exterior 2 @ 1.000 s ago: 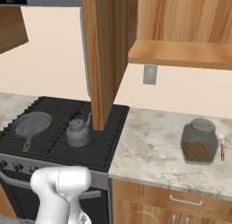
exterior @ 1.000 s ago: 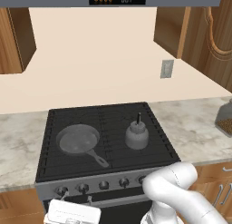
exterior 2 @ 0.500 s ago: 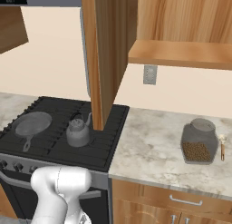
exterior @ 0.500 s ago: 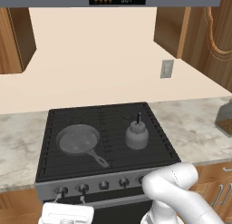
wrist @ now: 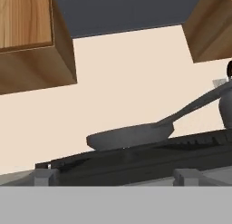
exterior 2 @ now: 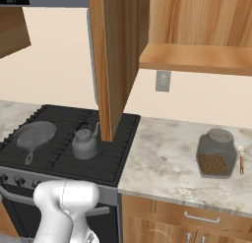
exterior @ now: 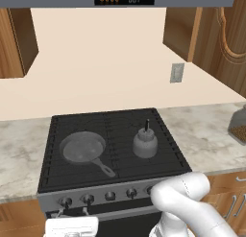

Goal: Pick the pan from the cabinet and place it on the stove. Then turn on the stove burner for the pan.

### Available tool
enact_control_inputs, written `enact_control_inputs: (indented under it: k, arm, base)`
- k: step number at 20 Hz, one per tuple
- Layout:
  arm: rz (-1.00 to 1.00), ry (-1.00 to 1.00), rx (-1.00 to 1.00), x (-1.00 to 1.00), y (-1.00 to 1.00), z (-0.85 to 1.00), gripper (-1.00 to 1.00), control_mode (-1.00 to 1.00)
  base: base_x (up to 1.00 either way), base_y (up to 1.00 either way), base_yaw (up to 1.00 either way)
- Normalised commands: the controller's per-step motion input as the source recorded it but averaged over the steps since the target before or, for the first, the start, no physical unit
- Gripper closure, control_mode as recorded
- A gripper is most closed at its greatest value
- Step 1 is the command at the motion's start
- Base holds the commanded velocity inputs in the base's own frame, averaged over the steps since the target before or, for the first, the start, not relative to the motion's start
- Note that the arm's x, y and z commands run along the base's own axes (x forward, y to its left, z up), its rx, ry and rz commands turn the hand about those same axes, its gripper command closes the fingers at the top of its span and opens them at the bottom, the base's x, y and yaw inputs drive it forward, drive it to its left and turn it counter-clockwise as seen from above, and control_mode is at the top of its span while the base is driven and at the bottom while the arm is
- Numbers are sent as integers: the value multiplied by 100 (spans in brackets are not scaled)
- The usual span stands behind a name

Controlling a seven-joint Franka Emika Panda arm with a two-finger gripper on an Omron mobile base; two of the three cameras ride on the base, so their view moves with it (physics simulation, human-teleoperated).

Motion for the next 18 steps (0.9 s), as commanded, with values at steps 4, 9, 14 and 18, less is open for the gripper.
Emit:
enact_control_inputs:
  k: [4,9,14,18]
  arm:
    - [13,1,0,23,0,-37,-100,-100]
    - [7,0,6,23,1,-27,-100,-100]
    - [0,0,9,16,11,-32,-100,-100]
    - [0,0,12,3,6,-36,-100,-100]
  base:
    - [0,0,0]
    - [0,0,0]
    - [0,0,0]
    - [0,0,0]
